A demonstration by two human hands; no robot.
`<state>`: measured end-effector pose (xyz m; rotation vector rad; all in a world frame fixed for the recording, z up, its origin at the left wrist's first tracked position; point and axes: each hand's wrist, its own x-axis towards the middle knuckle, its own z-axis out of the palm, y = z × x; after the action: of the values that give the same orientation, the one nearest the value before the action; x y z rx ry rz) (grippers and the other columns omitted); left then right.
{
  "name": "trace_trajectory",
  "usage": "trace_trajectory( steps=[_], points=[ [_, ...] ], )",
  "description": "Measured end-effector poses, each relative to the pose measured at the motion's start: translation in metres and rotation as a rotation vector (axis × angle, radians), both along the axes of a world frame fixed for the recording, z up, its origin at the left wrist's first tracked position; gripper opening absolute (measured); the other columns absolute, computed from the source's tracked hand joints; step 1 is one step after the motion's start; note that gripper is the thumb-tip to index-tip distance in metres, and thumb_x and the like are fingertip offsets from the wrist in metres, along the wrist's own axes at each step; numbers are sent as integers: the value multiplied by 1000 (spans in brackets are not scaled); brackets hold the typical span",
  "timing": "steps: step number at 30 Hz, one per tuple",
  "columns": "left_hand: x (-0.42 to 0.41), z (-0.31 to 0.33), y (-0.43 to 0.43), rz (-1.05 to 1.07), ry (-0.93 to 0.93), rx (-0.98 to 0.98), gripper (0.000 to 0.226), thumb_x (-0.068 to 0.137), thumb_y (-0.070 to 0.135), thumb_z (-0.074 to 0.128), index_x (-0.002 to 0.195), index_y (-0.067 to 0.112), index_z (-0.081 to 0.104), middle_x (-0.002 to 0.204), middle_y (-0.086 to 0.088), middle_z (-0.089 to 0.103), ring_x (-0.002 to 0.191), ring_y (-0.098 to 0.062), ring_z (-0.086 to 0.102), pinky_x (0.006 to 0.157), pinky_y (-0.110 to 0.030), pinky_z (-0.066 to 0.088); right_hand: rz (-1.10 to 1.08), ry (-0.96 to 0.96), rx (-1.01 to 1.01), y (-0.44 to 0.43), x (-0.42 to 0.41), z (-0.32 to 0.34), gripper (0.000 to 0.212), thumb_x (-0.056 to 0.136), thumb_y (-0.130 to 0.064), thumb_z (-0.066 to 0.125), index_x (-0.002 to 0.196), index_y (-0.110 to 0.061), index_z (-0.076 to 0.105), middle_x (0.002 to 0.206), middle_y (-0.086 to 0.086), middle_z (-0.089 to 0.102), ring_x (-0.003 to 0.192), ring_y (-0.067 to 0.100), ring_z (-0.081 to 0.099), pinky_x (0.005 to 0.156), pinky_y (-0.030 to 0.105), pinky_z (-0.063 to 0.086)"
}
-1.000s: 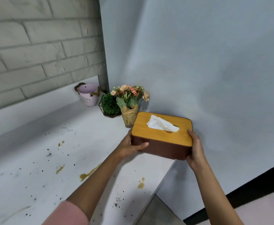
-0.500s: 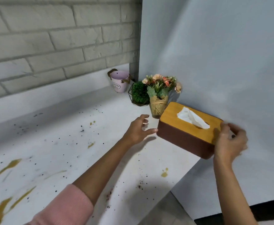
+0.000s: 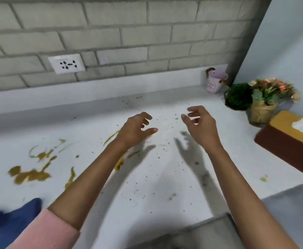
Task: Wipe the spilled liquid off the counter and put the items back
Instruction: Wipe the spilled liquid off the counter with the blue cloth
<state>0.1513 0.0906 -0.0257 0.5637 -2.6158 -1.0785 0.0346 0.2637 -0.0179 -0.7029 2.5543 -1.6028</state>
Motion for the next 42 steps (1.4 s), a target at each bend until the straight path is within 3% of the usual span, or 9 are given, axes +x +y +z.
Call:
trace_trajectory(
  steps=[3,8,15,18,21,29,33,38,42],
  points=[
    [83,-1,-51,78,-78,-57,42,80,34,71,115,14,58,109,-4,62,91,-16,57,87,-30,48,148,-55,41,-58,65,-7,27,87,-27,64,111,-17,57,101,3,64,65,4,55,61,7,41],
    [199,-10,-114,189,-185,-59,44,79,35,71,116,15,58,108,-1,61,92,-15,55,80,-24,42,353,-129,163,-127,166,-30,31,88,-29,63,114,-14,57,103,4,64,84,16,60,75,26,47],
    [317,-39,-158,294,-386,-7,43,78,35,73,113,16,58,110,-2,60,94,-15,54,81,-26,38,576,-241,274,-177,280,-70,29,88,-30,62,113,-16,55,83,-8,61,73,3,57,62,17,41],
    [355,-46,-172,251,-621,59,49,73,43,74,111,17,59,113,-4,60,100,-20,56,87,-32,45,687,-216,384,-190,316,-82,37,88,-35,62,119,-17,52,100,-1,58,80,7,54,64,14,38],
    [375,-47,-181,173,-719,165,55,68,48,76,110,19,55,106,-3,59,97,-23,60,90,-40,51,764,-179,470,-198,334,-83,47,86,-36,64,125,-15,47,117,2,46,94,10,45,78,21,38],
    [369,-44,-186,-15,-688,228,25,70,39,77,78,18,68,68,1,70,68,-15,66,59,-23,49,811,-150,522,-199,345,-73,22,88,-16,63,105,-3,55,100,9,55,81,16,49,56,18,36],
    [340,-12,-187,-156,-540,331,13,68,39,74,80,33,73,77,4,74,68,-8,69,53,-16,50,689,-153,399,-183,321,-51,15,87,-14,63,99,-6,59,87,1,56,75,14,52,55,17,38],
    [269,20,-172,-286,-343,399,34,69,44,77,84,15,69,77,-12,69,67,-19,64,58,-30,50,453,-171,234,-144,259,-10,15,87,-19,64,99,-11,61,92,1,64,80,13,57,61,14,43],
    [189,33,-134,-385,-218,483,45,70,44,78,90,7,64,81,-15,67,73,-17,64,59,-26,52,277,-185,115,-91,204,11,6,86,-16,63,91,-15,60,91,0,65,82,15,59,66,20,45]
  ],
)
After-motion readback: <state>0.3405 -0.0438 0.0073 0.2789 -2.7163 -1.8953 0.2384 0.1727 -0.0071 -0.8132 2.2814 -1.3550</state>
